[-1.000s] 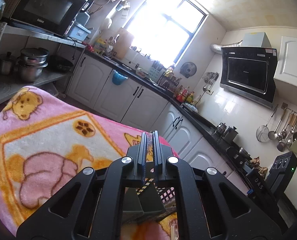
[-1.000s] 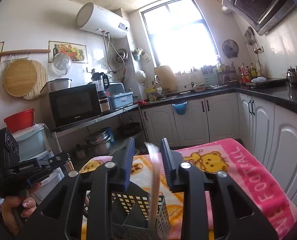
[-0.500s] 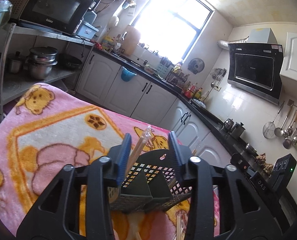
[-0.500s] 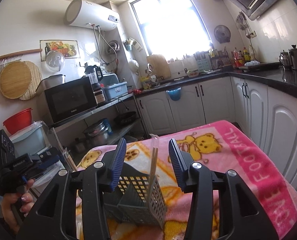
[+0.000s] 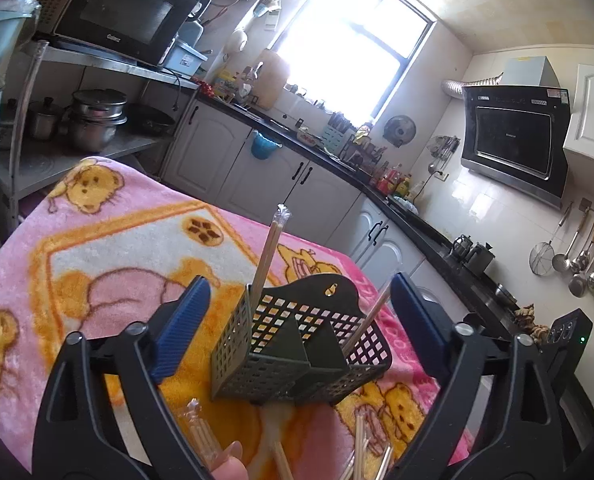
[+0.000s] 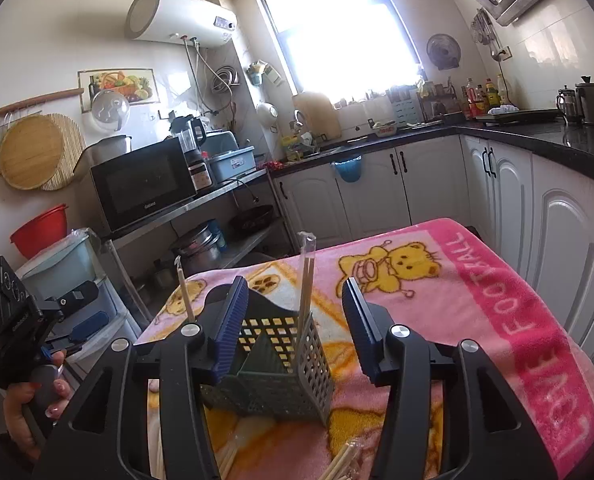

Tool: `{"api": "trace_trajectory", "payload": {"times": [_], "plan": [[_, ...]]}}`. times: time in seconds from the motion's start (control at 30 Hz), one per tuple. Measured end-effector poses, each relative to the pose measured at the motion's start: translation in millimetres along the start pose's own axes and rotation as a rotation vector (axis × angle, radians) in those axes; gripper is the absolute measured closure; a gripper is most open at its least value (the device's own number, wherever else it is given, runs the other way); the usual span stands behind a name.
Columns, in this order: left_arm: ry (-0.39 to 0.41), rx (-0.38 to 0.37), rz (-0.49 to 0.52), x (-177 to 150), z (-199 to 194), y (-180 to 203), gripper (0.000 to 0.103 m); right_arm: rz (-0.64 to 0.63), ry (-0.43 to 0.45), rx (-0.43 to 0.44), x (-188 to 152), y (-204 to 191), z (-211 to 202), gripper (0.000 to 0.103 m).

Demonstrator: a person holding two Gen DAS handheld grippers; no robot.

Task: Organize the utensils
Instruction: 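Raise both open grippers away from the caddy toward the chopstick pile, then close the left gripper on another wrapped chopstick pair while the right gripper grasps one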

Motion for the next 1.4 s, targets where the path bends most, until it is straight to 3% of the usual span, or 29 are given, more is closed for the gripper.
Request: {"api": "trace_trajectory", "payload": {"times": [0.13,1.4], "plan": [[-0.006,0.014,-0.002,-8,-2,-1,0.011,-0.014,-0.012,0.001,-5,-3,-2,0.052],[-0.167,0.193,-0.13,-86,-5,-69,0.011,-0.192,-0.311,0.072,-81,-66,43,0.05]]}}
Point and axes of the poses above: each gripper's, at about its wrist camera, not at the fingertips, and z roughly the way its jaws point, y to its right, x to its top, the point moved 6 cm from there along z, roughly the way its jaws point, and after that the axes turned 14 degrees about -y, right-handed, at the moved point
